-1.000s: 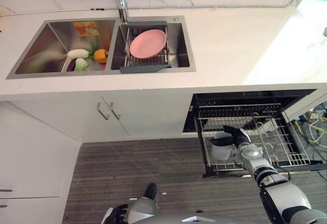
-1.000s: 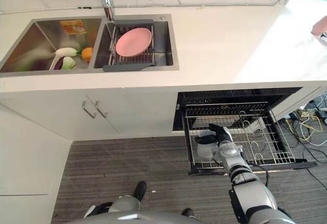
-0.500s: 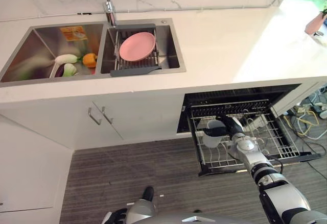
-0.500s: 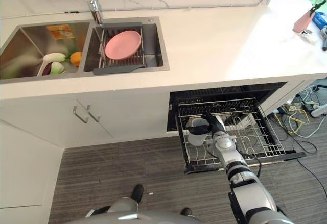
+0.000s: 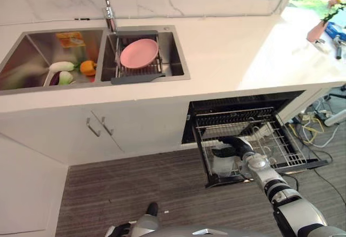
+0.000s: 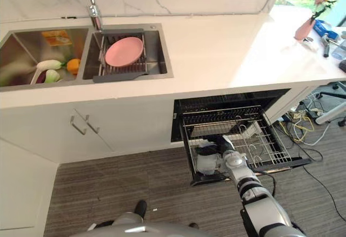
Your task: Place the dishes in the dishwasher.
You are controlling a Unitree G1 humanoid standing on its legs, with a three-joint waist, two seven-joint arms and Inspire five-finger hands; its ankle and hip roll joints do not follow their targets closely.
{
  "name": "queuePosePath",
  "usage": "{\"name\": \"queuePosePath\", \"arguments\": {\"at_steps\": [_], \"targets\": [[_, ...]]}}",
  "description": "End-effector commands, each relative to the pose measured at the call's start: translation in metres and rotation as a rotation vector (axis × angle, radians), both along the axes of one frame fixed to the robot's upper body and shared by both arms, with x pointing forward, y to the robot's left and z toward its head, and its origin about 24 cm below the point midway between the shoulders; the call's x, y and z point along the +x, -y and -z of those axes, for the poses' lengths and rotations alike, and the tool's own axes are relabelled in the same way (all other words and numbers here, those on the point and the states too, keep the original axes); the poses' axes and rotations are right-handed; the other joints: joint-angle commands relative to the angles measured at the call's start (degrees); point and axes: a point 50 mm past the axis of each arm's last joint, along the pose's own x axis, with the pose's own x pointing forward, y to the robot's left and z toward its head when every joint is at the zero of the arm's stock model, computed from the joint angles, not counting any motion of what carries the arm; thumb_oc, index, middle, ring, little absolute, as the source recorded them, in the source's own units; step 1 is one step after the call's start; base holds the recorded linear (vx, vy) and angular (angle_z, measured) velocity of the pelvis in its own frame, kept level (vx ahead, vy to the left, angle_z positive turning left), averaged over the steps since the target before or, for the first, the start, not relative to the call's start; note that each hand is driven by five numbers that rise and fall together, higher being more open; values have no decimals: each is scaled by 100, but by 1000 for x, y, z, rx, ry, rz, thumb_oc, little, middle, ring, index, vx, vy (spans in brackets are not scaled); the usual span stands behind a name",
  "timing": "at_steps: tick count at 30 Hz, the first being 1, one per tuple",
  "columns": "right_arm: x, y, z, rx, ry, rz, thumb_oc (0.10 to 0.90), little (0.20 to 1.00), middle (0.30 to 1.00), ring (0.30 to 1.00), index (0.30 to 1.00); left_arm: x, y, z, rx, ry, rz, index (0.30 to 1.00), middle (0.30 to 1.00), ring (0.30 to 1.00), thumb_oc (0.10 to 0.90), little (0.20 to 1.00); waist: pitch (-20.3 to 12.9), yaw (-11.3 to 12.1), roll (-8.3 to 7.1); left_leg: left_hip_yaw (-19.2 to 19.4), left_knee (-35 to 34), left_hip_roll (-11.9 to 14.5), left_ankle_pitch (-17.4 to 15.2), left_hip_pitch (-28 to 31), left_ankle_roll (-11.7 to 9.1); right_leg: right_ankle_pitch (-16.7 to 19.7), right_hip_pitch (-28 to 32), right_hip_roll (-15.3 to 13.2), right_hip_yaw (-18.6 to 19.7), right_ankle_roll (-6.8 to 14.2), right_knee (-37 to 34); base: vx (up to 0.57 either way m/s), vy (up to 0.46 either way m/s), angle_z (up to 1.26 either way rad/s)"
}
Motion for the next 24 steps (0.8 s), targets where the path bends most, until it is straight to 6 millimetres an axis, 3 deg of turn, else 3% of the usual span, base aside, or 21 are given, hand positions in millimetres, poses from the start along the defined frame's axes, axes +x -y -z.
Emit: {"name": "queuePosePath", "arguments": {"at_steps": [1, 13, 14, 18, 19, 24], "targets": [[49, 15, -59, -32, 250, -4, 800, 900, 900, 900, 900, 13, 18, 1, -56, 62, 25, 900, 900, 900, 800, 900, 7, 136, 20, 363, 35, 311, 22, 77, -348, -242, 241, -170, 311, 275, 85, 0, 0, 0], [50, 13, -59, -85, 237, -43, 800, 900, 900, 900, 900, 15, 14, 1, -59, 60, -16, 900, 900, 900, 800, 900, 3, 83, 71, 406, 35, 293, 13, 97, -341, -226, 230, -186, 381, 274, 85, 0, 0, 0], [48, 6, -57, -93, 234, -84, 400, 300, 300, 300, 300, 19, 13, 1, -60, 65, -25, 900, 900, 900, 800, 900, -3, 40, 82, 415, 35, 293, 9, 107, -341, -225, 231, -189, 391, 273, 85, 0, 0, 0], [44, 6, -53, -87, 223, -90, 400, 300, 300, 300, 300, 21, 12, 2, -58, 60, -29, 900, 900, 900, 800, 900, -25, 33, 84, 416, 35, 292, 9, 109, -342, -229, 242, -191, 388, 275, 85, 0, 0, 0], [45, 6, -54, -87, 230, -87, 800, 900, 900, 900, 900, 21, 12, 2, -59, 63, -29, 900, 900, 900, 800, 900, -26, 31, 84, 419, 35, 289, 7, 112, -341, -229, 243, -192, 391, 276, 85, 0, 0, 0], [45, 7, -55, -97, 237, -84, 800, 900, 900, 900, 900, 20, 11, 2, -60, 49, -27, 900, 900, 900, 800, 900, -40, 6, 93, 442, 35, 285, -4, 130, -335, -219, 237, -201, 413, 284, 85, 0, 0, 0]]}}
